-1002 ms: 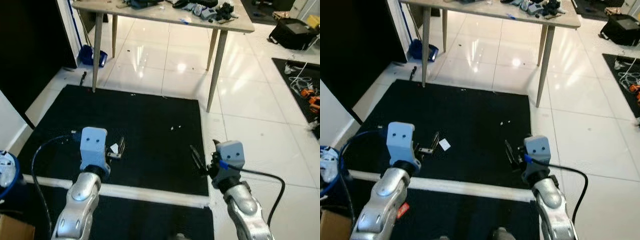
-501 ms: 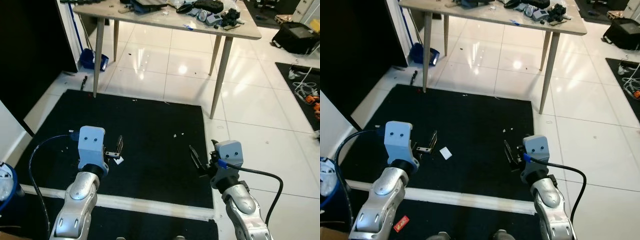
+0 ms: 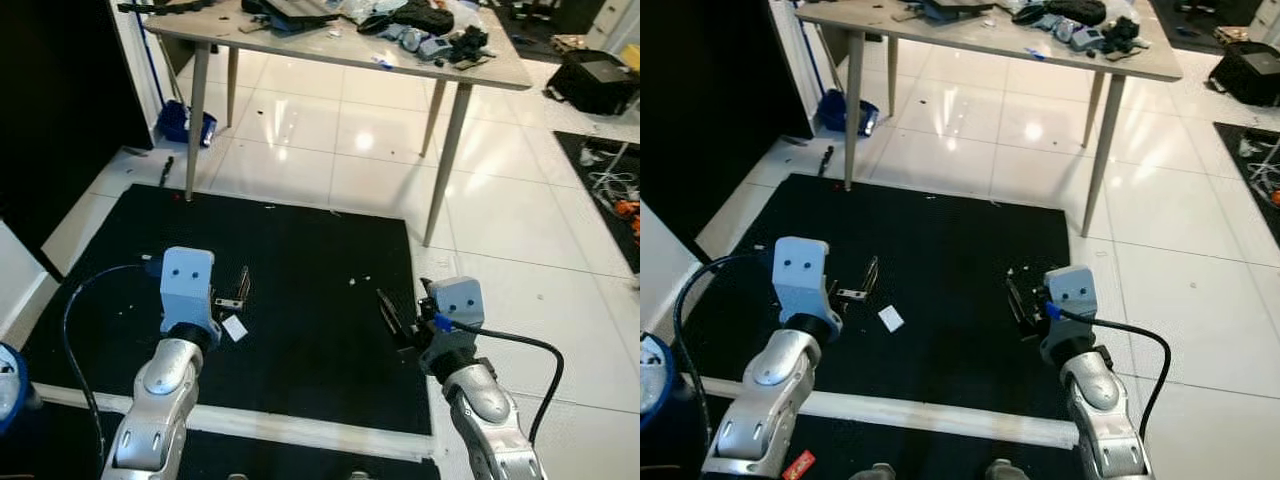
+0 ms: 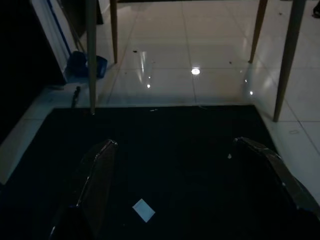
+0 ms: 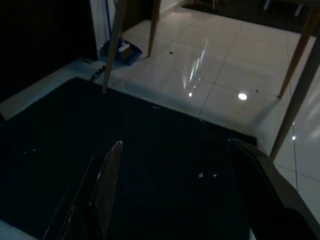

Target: Picking trash to rubbish bin

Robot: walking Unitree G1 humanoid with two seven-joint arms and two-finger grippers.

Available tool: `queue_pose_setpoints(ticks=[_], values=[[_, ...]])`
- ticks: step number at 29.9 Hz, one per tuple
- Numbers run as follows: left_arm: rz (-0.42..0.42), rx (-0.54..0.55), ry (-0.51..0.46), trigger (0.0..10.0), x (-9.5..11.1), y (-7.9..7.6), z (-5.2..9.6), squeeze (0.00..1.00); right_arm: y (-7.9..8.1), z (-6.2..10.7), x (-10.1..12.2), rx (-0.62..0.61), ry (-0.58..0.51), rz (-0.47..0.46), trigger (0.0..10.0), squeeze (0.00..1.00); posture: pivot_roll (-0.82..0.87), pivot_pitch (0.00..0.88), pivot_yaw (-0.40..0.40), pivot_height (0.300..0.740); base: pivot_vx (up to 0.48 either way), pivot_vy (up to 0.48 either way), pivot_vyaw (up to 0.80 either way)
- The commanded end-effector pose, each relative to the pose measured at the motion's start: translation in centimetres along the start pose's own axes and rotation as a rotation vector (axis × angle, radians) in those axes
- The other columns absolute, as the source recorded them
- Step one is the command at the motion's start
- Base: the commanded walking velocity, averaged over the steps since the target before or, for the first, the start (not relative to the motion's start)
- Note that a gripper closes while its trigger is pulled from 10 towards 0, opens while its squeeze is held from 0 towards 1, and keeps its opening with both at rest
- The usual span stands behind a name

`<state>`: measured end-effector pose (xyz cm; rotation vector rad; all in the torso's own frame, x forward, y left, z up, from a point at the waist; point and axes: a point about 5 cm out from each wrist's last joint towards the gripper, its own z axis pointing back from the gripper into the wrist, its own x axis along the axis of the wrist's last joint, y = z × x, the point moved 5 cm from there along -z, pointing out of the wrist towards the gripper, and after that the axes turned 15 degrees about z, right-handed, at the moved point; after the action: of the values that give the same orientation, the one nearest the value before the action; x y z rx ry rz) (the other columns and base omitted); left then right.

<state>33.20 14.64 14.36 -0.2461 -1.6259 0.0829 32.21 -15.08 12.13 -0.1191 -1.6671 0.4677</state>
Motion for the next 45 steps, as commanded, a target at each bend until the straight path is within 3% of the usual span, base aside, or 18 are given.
queue_pose_setpoints(ticks=[1,13,45], values=[[-0.007,-0.002,0.023,10.0,-0.7,-0.1,0.1,0.00,-0.3,0.3,-0.8,-0.008,0.033,0.003,10.0,0.00,0.02,0.174,-0.041,0.740,0.330,0.000,0.00],[-0.009,0.005,0.016,10.0,-0.5,0.2,-0.1,0.00,-1.3,0.0,-0.3,-0.048,0.022,-0.003,10.0,0.00,0.01,0.176,-0.042,0.740,0.330,0.000,0.00],[-0.018,-0.006,0.013,10.0,-0.6,-0.1,-0.2,0.00,-1.4,-0.6,-0.6,-0.044,0.034,-0.010,10.0,0.00,0.02,0.142,-0.056,0.740,0.336,0.000,0.00]])
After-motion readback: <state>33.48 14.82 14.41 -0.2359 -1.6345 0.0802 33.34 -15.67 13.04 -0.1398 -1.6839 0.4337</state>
